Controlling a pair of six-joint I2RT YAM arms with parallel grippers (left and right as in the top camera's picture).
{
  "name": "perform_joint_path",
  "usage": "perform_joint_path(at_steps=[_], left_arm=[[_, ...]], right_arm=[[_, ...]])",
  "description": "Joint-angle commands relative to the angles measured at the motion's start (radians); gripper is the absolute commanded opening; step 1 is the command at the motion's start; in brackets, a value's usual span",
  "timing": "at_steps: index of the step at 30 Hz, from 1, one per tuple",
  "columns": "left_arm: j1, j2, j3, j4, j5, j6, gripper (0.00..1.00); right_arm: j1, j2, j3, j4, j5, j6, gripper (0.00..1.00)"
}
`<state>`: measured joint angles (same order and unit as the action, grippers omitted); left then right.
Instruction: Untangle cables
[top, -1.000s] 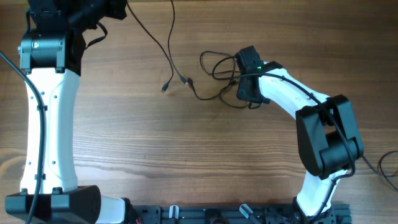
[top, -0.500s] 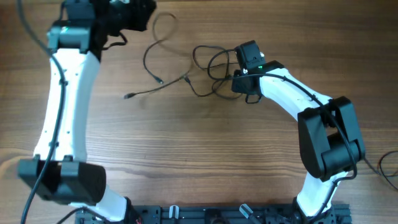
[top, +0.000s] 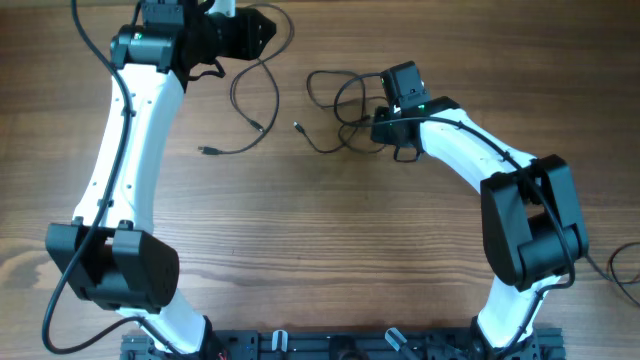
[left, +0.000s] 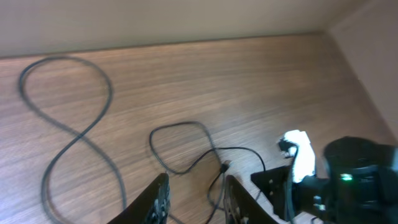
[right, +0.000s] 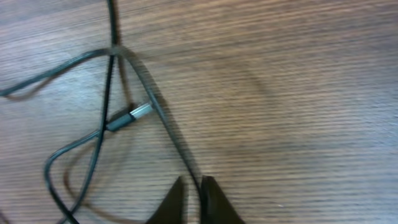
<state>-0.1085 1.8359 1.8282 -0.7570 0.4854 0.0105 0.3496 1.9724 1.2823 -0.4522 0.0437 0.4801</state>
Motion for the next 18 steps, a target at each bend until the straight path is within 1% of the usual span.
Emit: perform_joint_path(at_steps=[1,2,3,4,5,8,12,14,18], left_arm=[[0.046,0.004,0.017,-0.038,-0.087,0.011,0.3],[0.06,0.004,0.017,-0.05,-0.087,0.011,0.29],[0.076,0.004,0.016,-0.066,-0.087,0.011,0.29],[0.09,0.004,0.016,-0.087,-0.086,0.011,0.28],[0.097,0.004,0.016,-0.097,-0.086,0.011,0.27],[0.107,0.004,0.016,-0.123,-0.086,0.012,0.24],[0.107,0.004,0.016,-0.131,-0.086,0.014,0.24],[0.107,0.004,0.016,-0.14,-0.086,0.039,0.24],[0.107,0.004,0.016,-0.17,-0.082,0.039,0.24]], right_arm=[[0.004,-0.029,0.02,0.022,-0.047,-0.007,0.48],[0.01,-0.029,0.02,0.026,-0.047,-0.007,0.61],[0.015,-0.029,0.02,0.029,-0.047,-0.007,0.65],[0.024,-0.029,0.02,0.033,-0.046,-0.007,0.73],[0.034,-0.029,0.02,0.04,-0.046,-0.006,0.78],[0.068,-0.017,0.02,0.08,-0.047,0.029,0.86],[0.097,0.035,0.02,0.104,-0.05,0.097,0.87],[0.099,0.056,0.02,0.123,-0.05,0.119,0.88],[0.099,0.074,0.02,0.145,-0.04,0.09,0.88]])
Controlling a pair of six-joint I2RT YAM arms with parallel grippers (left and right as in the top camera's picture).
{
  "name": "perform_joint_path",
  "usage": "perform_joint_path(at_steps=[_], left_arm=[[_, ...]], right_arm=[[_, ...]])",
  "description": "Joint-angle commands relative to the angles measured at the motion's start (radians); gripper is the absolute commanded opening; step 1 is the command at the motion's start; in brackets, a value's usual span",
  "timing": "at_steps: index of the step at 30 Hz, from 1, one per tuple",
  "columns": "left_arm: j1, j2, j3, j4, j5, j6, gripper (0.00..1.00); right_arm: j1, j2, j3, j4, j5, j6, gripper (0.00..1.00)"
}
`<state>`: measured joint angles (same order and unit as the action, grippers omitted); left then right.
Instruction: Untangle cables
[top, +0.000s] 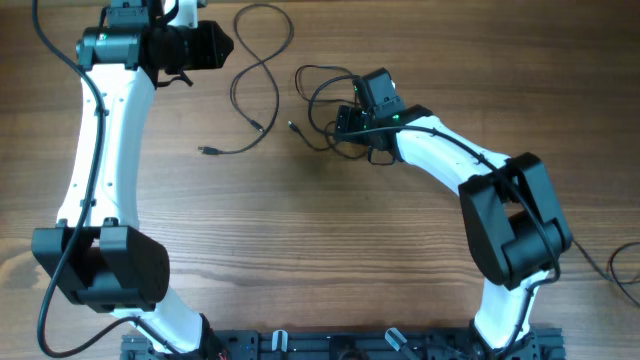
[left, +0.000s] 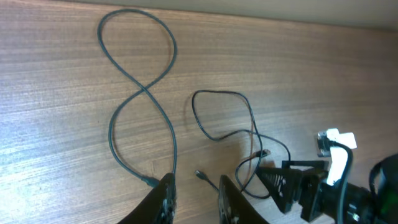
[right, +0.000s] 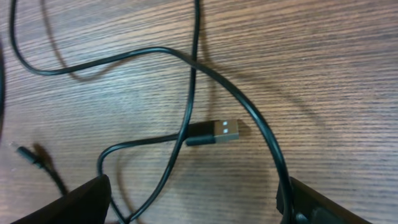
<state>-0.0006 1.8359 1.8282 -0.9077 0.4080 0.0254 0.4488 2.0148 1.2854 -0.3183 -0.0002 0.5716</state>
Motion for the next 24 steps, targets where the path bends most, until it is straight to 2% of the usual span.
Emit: perform_joint_path(at_steps=[1,10,15,24], left_arm=[[-0.001,0.004,0.016,-0.025,-0.005,0.027,0.24],[-0.001,0.004,0.016,-0.052,0.029,0.05,0.24],[-0.002,0.004,0.016,-0.051,0.029,0.05,0.24],[-0.002,0.004,0.016,-0.047,0.029,0.05,0.24]], right_arm=[[0.0,0.038,0.017,0.011,0.014,-0.02,0.88],[0.002,0.065,0.017,-0.002,0.043,-0.175,0.91],[0.007,0.065,0.017,-0.042,0.052,-0.317,0.95],[0.067,0.065,0.018,-0.019,0.068,-0.441,1.0]])
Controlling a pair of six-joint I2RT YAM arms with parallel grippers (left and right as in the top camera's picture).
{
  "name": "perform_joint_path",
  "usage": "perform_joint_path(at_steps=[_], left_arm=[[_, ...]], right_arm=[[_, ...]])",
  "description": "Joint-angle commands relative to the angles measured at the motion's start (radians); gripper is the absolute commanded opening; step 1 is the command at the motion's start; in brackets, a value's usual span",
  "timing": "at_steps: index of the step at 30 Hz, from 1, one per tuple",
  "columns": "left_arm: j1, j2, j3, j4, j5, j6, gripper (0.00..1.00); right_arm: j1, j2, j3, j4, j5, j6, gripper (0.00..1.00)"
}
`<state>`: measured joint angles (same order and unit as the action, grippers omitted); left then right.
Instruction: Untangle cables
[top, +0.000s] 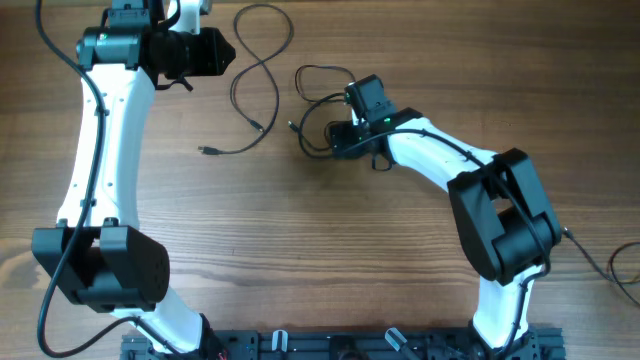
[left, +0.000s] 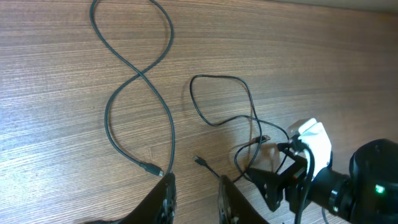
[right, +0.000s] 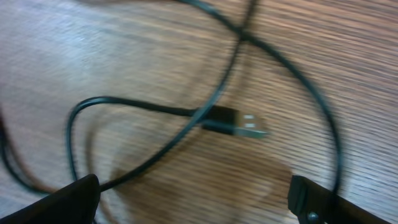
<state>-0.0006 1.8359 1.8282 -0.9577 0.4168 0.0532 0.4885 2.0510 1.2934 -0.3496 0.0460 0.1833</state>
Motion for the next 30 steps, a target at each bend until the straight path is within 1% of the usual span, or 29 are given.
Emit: perform_joint_path(at_steps=[1,4,7,9,11,15,18,20,21,23,25,26,27,28,29,30], left_arm=[[-0.003,0.004,0.016,0.003,0.02,0.022,0.24],[-0.003,0.004,0.016,0.003,0.021,0.022,0.24],[-0.004,0.004,0.016,0.003,0.028,0.026,0.24],[-0.004,0.004,0.016,-0.001,0.063,0.056,0.24],[-0.004,0.004,0.016,-0.001,0.066,0.056,0.24],[-0.004,0.004,0.016,-0.002,0.066,0.055,0.24],[-0.004,0.004,0.016,-0.005,0.066,0.055,0.24],[-0.004,0.004,0.016,-0.009,0.073,0.055,0.24],[-0.004,0.004,0.016,-0.011,0.073,0.055,0.24],[-0.004,0.004,0.016,-0.014,0.072,0.056,0.24],[-0.004,0.003,0.016,-0.02,0.073,0.062,0.24],[-0.004,0.003,0.016,-0.024,0.072,0.069,0.24],[-0.004,0.003,0.016,-0.027,0.072,0.071,0.24],[-0.004,0.003,0.016,-0.028,0.072,0.071,0.24],[-0.004,0.003,0.016,-0.028,0.072,0.071,0.24],[-0.004,0.003,0.016,-0.028,0.073,0.071,0.24]], right_arm=[[0.034,0.029,0.01,0.018,0.034,-0.05,0.99],[0.049,0.029,0.01,0.035,0.108,-0.014,0.99],[0.054,0.029,0.01,0.04,0.168,-0.072,0.99],[0.054,0.029,0.01,0.047,0.201,-0.096,0.99],[0.054,0.029,0.01,0.049,0.207,-0.132,0.99],[0.054,0.029,0.01,0.056,0.227,-0.157,0.99],[0.054,0.032,0.01,0.062,0.227,-0.154,0.99],[0.054,0.04,0.01,0.06,0.225,-0.119,0.98],[0.054,0.041,0.01,0.059,0.224,-0.102,0.93],[0.054,0.042,0.01,0.061,0.216,-0.093,0.73],[0.054,0.042,0.01,0.058,0.216,-0.077,0.59],[0.054,0.042,0.01,0.057,0.216,-0.077,0.55],[0.054,0.042,0.01,0.057,0.216,-0.076,0.47],[0.054,0.042,0.01,0.058,0.216,-0.076,0.35],[0.054,0.042,0.01,0.057,0.216,-0.076,0.25],[0.054,0.042,0.01,0.056,0.216,-0.075,0.2]])
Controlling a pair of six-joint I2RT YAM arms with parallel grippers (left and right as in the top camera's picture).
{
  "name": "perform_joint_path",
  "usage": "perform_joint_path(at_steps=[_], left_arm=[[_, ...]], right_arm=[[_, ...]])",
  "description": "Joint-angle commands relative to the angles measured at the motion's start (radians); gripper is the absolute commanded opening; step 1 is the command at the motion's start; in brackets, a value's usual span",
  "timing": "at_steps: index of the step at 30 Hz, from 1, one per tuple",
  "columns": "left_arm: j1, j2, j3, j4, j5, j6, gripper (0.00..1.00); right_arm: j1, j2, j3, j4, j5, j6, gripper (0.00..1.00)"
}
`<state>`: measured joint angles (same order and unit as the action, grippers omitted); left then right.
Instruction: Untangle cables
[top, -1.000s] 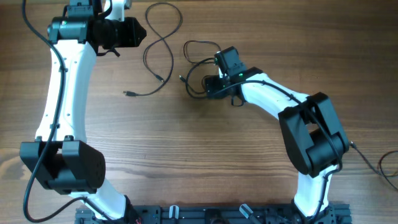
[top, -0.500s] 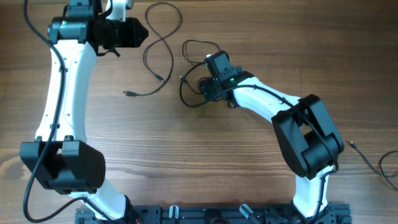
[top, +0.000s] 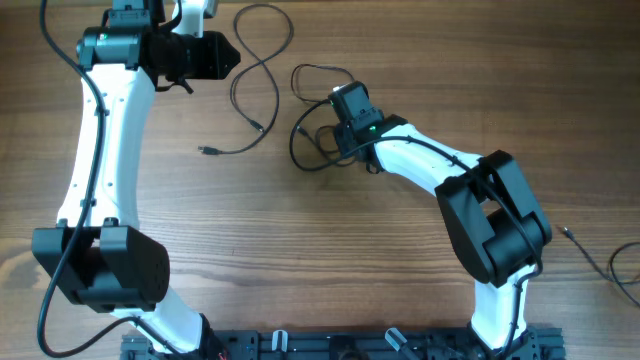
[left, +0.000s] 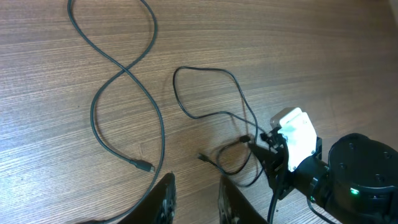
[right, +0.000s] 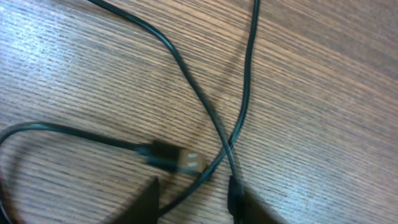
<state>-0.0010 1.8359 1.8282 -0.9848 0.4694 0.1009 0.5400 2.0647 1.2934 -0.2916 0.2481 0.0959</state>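
Two dark cables lie on the wooden table. A long figure-eight cable (top: 272, 50) (left: 127, 71) runs from the far edge down to a small plug (top: 208, 150). To its right a thinner cable (top: 300, 140) (left: 211, 71) is looped over itself. My right gripper (top: 340, 140) (right: 194, 196) is open low over that tangle, its fingers either side of two crossing strands (right: 227, 146), beside a USB plug (right: 180, 158). My left gripper (top: 225, 57) (left: 194, 196) is open and holds nothing, high above the table at the far left.
Another thin cable (top: 600, 265) trails off the table's right edge. A black mounting rail (top: 330, 345) with both arm bases runs along the front edge. The white right arm (top: 430, 160) stretches across the table's right half.
My right gripper has moved a little left and its fingers have narrowed from wide apart to straddling the crossing by the USB plug. The tangled loop has shifted left. The left arm has barely moved.
At first my right gripper was shut on a strand right of the tangle, and my left gripper hung over the figure-eight cable. Then the right gripper was wide open and the left arm further left. The right gripper moved leftwards over the USB plug, where it now straddles crossing strands.
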Motion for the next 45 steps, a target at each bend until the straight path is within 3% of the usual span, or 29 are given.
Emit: perform_joint_path(at_steps=[1,5,11,16,28,36,45], left_arm=[[-0.003,0.003,0.016,-0.001,0.02,0.023,0.24],[-0.003,0.003,0.016,-0.005,0.02,0.023,0.24],[-0.003,0.003,0.016,-0.008,0.02,0.023,0.25],[-0.003,0.003,0.016,-0.011,0.02,0.023,0.25],[-0.003,0.003,0.016,-0.032,0.039,0.022,0.25],[-0.004,0.003,0.016,-0.091,0.084,0.023,0.25],[-0.064,0.003,0.016,-0.085,0.098,0.027,0.26]], right_arm=[[0.002,0.028,0.01,-0.005,0.014,0.012,0.11],[0.002,0.028,0.01,-0.016,0.075,0.082,0.05],[-0.003,0.018,0.022,-0.058,0.09,0.195,0.05],[-0.013,-0.074,0.071,-0.127,0.117,0.193,0.05],[-0.121,-0.323,0.293,-0.473,0.118,0.193,0.05],[-0.303,-0.355,0.472,-0.641,0.116,0.154,0.04],[-0.64,-0.355,0.661,-0.795,0.069,0.179,0.05]])
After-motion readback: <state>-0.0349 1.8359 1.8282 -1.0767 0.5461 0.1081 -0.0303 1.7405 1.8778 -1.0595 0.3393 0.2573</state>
